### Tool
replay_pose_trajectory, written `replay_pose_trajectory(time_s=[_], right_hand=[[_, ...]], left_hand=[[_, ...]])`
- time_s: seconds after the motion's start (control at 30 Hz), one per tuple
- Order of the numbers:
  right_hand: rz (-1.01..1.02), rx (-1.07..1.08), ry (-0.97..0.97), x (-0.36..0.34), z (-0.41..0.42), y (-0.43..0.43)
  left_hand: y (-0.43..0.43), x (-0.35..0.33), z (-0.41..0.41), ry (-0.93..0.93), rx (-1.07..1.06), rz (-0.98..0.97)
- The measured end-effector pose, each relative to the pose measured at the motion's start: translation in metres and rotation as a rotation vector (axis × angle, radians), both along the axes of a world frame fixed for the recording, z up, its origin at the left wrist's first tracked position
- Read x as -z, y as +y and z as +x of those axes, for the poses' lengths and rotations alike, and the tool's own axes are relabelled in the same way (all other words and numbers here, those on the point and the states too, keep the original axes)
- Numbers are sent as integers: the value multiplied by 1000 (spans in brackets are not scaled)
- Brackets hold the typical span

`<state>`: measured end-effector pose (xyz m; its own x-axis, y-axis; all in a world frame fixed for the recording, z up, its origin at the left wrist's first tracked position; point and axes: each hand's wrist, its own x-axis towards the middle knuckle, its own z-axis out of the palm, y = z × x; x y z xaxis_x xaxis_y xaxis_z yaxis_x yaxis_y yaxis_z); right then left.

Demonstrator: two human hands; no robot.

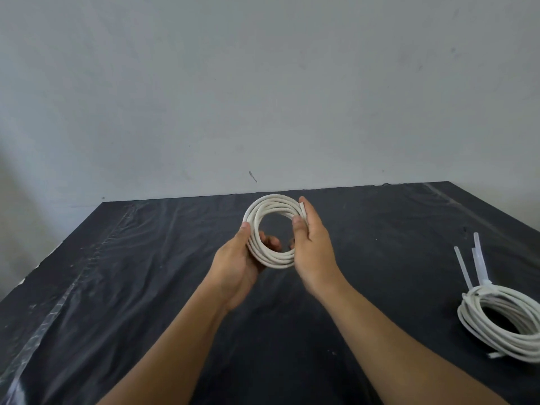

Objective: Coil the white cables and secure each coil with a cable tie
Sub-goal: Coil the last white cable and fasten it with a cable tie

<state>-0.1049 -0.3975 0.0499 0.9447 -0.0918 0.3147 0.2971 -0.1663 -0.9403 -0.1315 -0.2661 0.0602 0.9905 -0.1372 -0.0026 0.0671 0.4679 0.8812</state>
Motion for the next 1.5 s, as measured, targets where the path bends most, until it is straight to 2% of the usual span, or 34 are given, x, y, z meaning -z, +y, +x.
replay_pose_trajectory(time_s=[0.13,0.23,0.3,0.43,0.5,0.63,0.83,0.97,1.07,1.13,1.27,1.3,1.37,1.5], right_hand=[[-201,-111,-49,-3,-4,-16],[-375,-235,-51,-9,-10,-29],[-553,-298,-53,-13,-16,-36],[-755,-300,26,-20,-24,-52],[-760,-261,50,-21,-26,-66],[-754,-229,25,-23,-27,-90],[-684,-106,-13,-31,-39,-150],[-423,266,-95,-32,-62,-219],[-506,639,-111,-16,-79,-281],[-633,779,28,2,-90,-320],[-1058,755,724,42,-110,-369],[-1128,721,818,51,-113,-374],[-1162,699,792,63,-114,-379],[-1038,741,574,66,-109,-382]], left_hand=[[10,-15,6,-1,36,187],[9,-33,14,-81,55,482],[4,-39,18,-97,149,661],[-19,-33,17,-133,268,907],[-34,-27,16,-160,253,880],[-60,-18,12,-169,206,681],[-120,-10,10,-226,160,626],[-156,-3,13,-195,187,614],[-179,0,14,-156,196,594],[-194,2,15,-145,204,590],[-216,7,16,-125,226,584],[-220,9,16,-117,229,581],[-225,13,16,-100,233,584],[-226,18,17,-55,222,591]])
